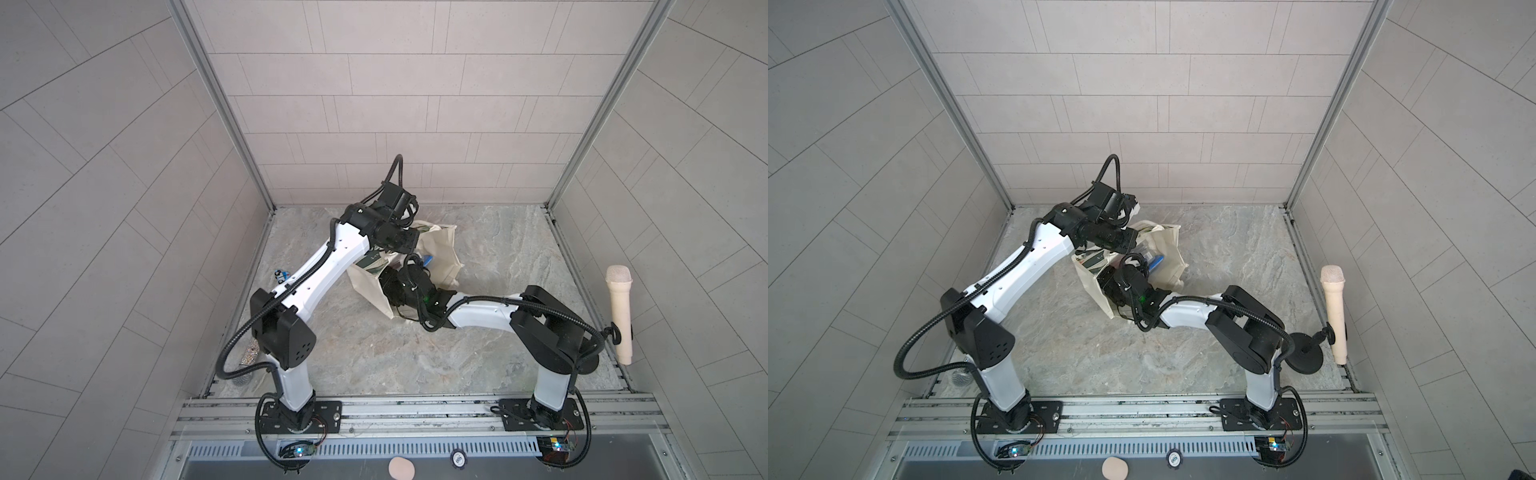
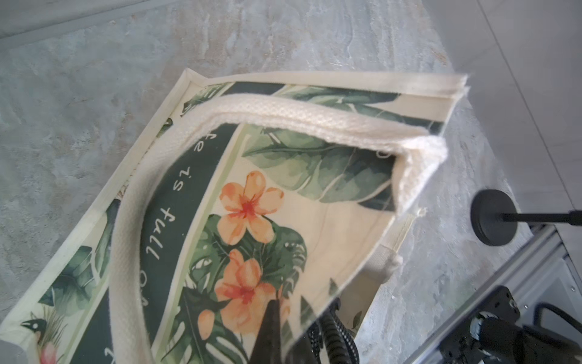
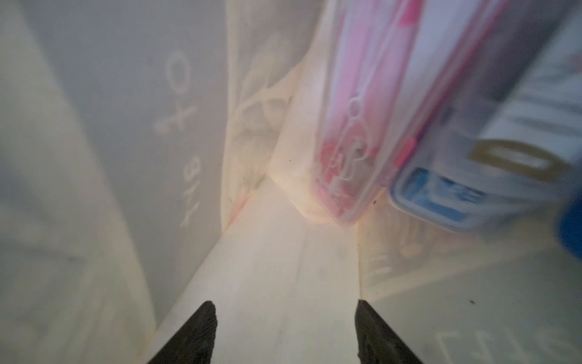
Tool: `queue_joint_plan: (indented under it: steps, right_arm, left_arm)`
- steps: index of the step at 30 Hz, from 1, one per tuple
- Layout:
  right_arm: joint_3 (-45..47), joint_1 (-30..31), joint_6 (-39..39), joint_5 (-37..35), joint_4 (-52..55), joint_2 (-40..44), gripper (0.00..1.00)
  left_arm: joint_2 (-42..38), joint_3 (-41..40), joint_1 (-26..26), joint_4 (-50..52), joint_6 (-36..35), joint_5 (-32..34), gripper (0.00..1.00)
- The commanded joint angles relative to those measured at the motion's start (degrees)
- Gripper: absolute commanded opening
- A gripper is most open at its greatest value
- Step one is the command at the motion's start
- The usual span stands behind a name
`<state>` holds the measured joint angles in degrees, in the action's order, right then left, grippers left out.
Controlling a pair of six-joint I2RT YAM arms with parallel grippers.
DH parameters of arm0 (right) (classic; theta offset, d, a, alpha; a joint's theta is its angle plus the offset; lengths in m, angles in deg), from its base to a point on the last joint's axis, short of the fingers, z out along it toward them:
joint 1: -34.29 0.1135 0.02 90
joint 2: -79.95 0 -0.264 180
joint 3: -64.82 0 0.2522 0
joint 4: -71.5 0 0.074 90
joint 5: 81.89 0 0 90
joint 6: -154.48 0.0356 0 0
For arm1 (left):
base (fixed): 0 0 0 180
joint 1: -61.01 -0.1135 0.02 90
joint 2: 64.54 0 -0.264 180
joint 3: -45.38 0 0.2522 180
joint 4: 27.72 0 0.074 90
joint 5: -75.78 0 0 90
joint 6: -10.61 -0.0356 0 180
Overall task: Take out the compass set from the canvas bag
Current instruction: Adjust the canvas bag at the center of the board, then pick up the compass set from the canvas bag.
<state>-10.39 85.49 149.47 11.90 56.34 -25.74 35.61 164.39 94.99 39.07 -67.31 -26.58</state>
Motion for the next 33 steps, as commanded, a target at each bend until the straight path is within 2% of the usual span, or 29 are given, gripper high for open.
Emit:
queue_joint_plan:
  steps: [1,5,9,14,19,23,24,25,26,27,28,30,33]
  right_arm:
    - [-0.89,1.50,-1.55,-0.94,3.61,2.09,0.72]
    - [-0.25,0.30,-4.34,-3.32,13.19,7.43,0.73]
    - [0.39,-0.84,-12.47,-2.33,23.52,14.73,0.73]
    - [3.32,-2.48,-13.65,-1.84,25.78,20.15,0.72]
    - [-0.54,-4.87,-12.19,4.71,30.50,17.30,0.72]
    - [-1.76,-5.09,-10.46,7.05,31.89,14.15,0.68]
    - [-1.55,-5.06,-9.73,7.32,31.70,13.49,0.67]
    - [-0.96,-5.06,-8.91,7.58,31.10,12.88,0.56]
    - [-0.43,-5.13,-8.27,7.91,29.82,12.33,0.38]
    - [-0.21,-5.15,-7.49,8.24,29.29,11.65,0.29]
    - [-0.16,-5.23,-6.97,8.26,29.35,11.08,0.31]
    - [-0.25,-5.22,-6.30,8.16,29.60,10.06,0.46]
    - [-0.16,-5.23,-5.07,8.01,29.47,9.02,0.46]
  left_arm:
    - [-7.91,-7.82,-0.52,-0.98,-1.37,3.80,0.00]
    - [-13.23,-18.47,-2.38,-1.90,-0.89,5.14,0.00]
    - [-14.44,-22.44,-3.29,-3.60,0.23,5.36,0.00]
    - [-12.53,-20.10,-3.22,-4.47,1.86,3.89,0.00]
    - [-11.89,-17.49,-2.95,-4.92,4.14,3.10,0.00]
    - [-11.83,-15.72,-2.87,-4.89,5.53,3.07,0.00]
    - [-11.79,-15.44,-2.82,-4.92,5.71,2.95,0.00]
    - [-11.74,-15.26,-2.78,-4.90,5.84,2.84,0.00]
    - [-11.74,-15.23,-2.68,-4.95,5.93,2.75,0.00]
    - [-11.74,-15.33,-2.49,-5.04,5.97,2.69,0.00]
    - [-11.80,-15.55,-2.39,-5.11,6.04,2.69,0.00]
    - [-11.82,-16.16,-2.06,-5.46,6.16,2.39,0.00]
    - [-12.02,-16.91,-1.65,-5.73,6.28,2.42,0.00]
